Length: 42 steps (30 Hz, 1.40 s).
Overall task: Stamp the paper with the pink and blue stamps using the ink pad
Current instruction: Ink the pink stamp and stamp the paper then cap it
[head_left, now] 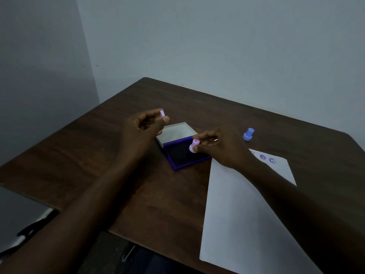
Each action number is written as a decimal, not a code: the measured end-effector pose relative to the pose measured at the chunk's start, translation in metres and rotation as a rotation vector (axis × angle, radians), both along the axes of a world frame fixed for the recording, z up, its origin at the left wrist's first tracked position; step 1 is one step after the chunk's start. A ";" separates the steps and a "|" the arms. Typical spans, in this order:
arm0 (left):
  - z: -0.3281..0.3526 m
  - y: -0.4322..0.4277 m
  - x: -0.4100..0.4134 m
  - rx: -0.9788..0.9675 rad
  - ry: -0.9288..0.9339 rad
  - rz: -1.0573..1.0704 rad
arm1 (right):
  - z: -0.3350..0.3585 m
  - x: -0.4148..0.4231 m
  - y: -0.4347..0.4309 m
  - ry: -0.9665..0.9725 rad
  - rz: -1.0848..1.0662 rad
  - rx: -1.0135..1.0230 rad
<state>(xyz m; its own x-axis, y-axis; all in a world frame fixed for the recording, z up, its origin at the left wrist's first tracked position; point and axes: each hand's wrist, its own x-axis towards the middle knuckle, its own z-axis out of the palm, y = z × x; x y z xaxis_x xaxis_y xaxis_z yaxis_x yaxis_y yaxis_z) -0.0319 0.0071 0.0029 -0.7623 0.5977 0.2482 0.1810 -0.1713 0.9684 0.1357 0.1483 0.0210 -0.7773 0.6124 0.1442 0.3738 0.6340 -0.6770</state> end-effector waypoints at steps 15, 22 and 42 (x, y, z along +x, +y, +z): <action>0.000 -0.001 0.003 -0.014 0.069 -0.003 | -0.006 0.000 -0.009 -0.003 0.009 0.176; -0.001 0.000 0.004 -0.027 0.078 -0.003 | -0.004 0.000 -0.008 -0.028 0.002 0.182; -0.008 0.002 0.006 -0.166 0.165 -0.080 | -0.011 0.001 -0.004 -0.022 0.003 0.232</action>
